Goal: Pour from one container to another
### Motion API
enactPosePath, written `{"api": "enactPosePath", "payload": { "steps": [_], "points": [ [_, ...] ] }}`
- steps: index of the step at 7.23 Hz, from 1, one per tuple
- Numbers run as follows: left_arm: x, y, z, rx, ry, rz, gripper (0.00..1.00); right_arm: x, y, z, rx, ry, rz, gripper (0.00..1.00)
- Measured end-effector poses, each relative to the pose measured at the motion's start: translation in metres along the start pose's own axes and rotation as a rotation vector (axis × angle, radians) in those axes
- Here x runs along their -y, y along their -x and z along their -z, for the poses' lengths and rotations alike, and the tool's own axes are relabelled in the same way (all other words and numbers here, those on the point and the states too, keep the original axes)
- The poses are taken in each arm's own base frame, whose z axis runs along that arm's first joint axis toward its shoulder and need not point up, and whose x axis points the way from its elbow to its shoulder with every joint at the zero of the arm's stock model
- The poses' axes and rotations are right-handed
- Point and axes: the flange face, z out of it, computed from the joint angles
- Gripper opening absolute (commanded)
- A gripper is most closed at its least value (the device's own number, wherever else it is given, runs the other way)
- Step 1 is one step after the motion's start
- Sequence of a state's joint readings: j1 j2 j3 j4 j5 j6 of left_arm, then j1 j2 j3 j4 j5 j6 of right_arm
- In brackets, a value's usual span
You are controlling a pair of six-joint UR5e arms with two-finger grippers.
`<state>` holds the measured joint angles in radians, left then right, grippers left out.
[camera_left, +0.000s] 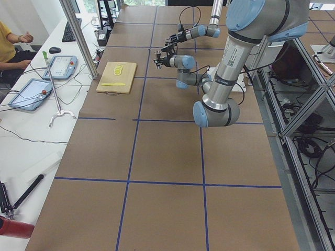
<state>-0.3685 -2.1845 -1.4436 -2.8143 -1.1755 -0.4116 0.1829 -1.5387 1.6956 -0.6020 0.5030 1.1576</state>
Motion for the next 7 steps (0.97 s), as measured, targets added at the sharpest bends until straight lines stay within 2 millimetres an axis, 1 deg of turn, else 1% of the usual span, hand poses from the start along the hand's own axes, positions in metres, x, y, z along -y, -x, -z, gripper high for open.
{"api": "enactPosePath", "payload": {
  "steps": [2,3,5,7],
  "points": [
    [0.000,-0.002,0.000,-0.021,0.005,-0.023,0.00,0.022,0.031,0.004,0.033,-0.015,-0.007,0.00],
    [0.002,-0.004,0.000,-0.027,0.001,-0.046,0.00,0.030,0.046,0.006,0.046,-0.021,-0.015,0.00],
    [0.006,-0.006,0.000,-0.034,-0.009,-0.057,0.00,0.040,0.064,0.007,0.062,-0.031,-0.011,0.00],
    [0.007,-0.006,0.000,-0.036,-0.012,-0.058,0.00,0.055,0.084,0.011,0.079,-0.044,-0.023,0.00]
  ]
}}
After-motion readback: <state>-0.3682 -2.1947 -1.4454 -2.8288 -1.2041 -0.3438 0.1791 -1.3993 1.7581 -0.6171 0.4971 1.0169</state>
